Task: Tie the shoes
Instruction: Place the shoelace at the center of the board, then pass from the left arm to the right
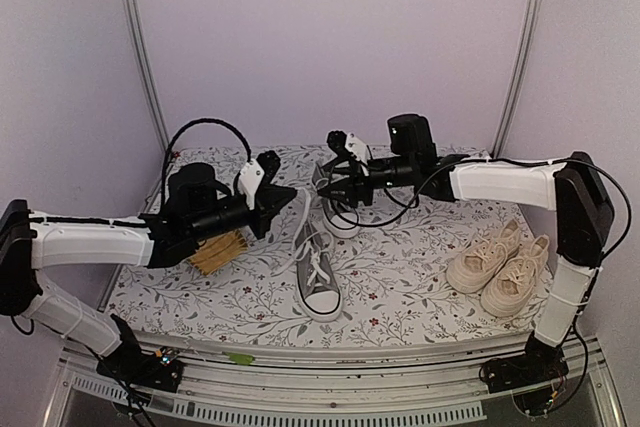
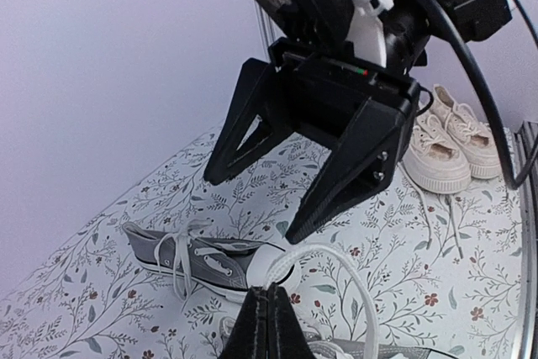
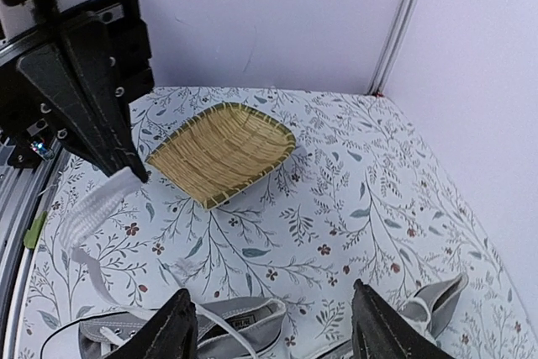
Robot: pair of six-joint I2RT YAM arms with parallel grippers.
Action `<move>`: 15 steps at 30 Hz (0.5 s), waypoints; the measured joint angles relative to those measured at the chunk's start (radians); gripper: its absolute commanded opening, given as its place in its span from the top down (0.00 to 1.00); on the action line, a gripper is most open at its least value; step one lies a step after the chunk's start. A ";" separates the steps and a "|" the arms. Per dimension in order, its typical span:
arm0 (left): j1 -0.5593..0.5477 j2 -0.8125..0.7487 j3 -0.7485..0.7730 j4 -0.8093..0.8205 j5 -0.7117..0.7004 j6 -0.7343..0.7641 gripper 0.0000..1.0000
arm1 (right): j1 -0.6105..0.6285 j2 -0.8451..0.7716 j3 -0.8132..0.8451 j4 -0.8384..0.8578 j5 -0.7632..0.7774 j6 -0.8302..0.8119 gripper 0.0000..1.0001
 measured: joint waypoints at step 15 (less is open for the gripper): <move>0.071 0.047 0.022 0.123 0.130 -0.027 1.00 | 0.076 0.035 -0.074 0.340 -0.082 -0.204 0.41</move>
